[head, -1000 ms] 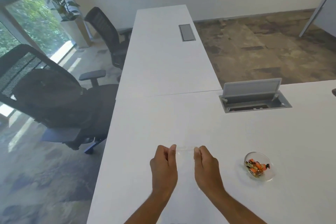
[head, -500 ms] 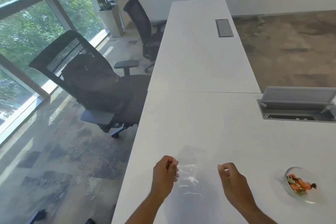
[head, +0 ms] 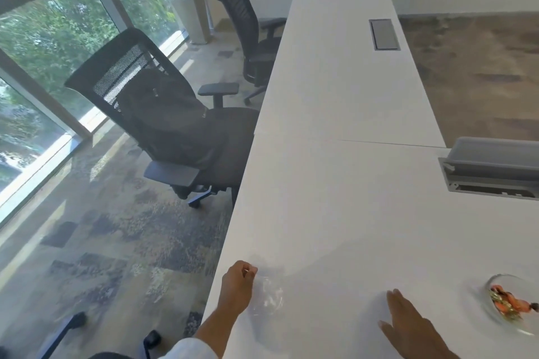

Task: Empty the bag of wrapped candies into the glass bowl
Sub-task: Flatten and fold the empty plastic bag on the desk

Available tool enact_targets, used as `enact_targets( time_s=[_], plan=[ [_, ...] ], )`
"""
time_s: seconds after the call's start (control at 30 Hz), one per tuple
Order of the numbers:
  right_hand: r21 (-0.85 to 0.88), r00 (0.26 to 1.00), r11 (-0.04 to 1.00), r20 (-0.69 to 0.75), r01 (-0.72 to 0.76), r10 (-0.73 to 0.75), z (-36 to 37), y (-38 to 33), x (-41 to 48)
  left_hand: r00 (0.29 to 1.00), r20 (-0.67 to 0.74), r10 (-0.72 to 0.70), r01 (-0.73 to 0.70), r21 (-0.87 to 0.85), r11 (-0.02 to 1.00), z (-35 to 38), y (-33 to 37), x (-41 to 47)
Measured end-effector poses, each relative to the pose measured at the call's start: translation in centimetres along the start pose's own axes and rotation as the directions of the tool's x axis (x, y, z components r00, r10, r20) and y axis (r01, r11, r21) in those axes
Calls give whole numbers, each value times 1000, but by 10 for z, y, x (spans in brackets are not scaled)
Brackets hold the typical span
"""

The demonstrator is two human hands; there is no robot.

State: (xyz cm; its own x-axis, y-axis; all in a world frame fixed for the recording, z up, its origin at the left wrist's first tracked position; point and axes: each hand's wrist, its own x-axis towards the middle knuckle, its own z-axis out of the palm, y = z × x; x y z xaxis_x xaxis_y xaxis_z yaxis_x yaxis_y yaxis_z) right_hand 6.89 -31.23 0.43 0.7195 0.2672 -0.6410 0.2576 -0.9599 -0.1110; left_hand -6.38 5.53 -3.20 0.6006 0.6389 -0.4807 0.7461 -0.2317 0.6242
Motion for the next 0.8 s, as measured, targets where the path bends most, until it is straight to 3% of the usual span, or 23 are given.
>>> enact_targets(
  time_s=[0.1,0.17,0.3,0.43,0.8],
  plan=[
    [-29,999,999,45,23,-22,0,1,2,994,-98,48,-24,240,971,2,-3,-4],
    [-26,998,999,53,27,-26,0,1,4,979,-122,164,-111,356,928,4,-2,-12],
    [-13,996,1000,84,22,-21,2,1,6,922,131,363,-377,508,774,18,-10,-26],
    [28,995,999,101,23,-26,3,5,7,896,283,342,-444,574,688,24,-17,-33],
    [48,989,994,109,96,-100,8,16,12,912,300,280,-410,695,591,25,-6,-35]
  ],
)
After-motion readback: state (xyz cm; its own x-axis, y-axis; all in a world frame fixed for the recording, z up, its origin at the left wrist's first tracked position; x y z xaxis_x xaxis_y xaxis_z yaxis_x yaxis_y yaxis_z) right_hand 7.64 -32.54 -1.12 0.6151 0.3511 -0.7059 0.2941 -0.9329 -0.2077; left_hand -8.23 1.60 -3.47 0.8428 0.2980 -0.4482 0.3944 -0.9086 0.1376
